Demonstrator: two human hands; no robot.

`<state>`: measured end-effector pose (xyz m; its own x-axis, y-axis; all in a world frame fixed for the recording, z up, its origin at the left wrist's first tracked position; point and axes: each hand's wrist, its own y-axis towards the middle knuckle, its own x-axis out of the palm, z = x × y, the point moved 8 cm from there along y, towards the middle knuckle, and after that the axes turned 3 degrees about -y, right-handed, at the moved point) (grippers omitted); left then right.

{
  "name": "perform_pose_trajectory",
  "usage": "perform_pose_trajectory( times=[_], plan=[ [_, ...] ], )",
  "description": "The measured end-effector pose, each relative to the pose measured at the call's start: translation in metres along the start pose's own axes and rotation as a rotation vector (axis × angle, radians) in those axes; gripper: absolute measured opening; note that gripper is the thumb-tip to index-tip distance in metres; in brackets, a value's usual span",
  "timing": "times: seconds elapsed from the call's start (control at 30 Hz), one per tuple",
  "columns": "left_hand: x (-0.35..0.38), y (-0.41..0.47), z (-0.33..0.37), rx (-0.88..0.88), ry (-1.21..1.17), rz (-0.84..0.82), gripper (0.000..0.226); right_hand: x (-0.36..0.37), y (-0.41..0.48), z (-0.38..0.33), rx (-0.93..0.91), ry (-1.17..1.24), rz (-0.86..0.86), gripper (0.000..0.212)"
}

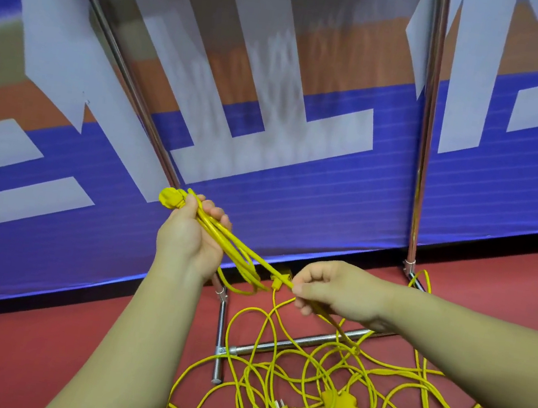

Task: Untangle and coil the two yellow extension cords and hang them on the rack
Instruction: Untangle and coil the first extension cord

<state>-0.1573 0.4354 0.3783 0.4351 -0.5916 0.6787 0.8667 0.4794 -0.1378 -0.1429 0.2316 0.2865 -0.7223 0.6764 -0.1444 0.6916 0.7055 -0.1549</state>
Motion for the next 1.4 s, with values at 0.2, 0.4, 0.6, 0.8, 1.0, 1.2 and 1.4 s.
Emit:
perform_pose_trajectory(
  times=[0.2, 0.4, 0.6, 0.8, 1.0, 1.2, 1.4],
  plan=[
    [-0.027, 0.014, 0.022, 0.009, -0.045, 0.071, 0.027, -0.008, -0.007, 0.01, 0.017, -0.136, -0.032, 0.009],
    [-0.022, 0.002, 0.001, -0.025, 0.453, -0.06, 0.027, -0.05, -0.012, -0.01, -0.009, -0.12, 0.224, 0.013],
    [0.013, -0.035, -0.047, -0.062, 0.897, -0.253, 0.032, -0.066, -0.015, -0.032, -0.078, -0.038, 0.36, 0.009],
    [0.025, -0.049, -0.072, -0.147, 0.952, -0.299, 0.022, -0.075, -0.021, -0.049, -0.141, -0.076, 0.452, 0.006],
    [0.031, -0.055, -0.081, -0.195, 0.938, -0.364, 0.013, -0.083, -0.024, -0.054, -0.151, -0.138, 0.533, 0.007],
    [0.037, -0.062, -0.085, -0.246, 1.012, -0.381, 0.019, -0.083, -0.027, -0.062, -0.162, -0.144, 0.538, 0.007],
    [0.049, -0.055, -0.058, -0.172, 0.718, -0.279, 0.011, -0.078, -0.035, -0.069, -0.177, 0.095, 0.344, 0.003]
  ],
)
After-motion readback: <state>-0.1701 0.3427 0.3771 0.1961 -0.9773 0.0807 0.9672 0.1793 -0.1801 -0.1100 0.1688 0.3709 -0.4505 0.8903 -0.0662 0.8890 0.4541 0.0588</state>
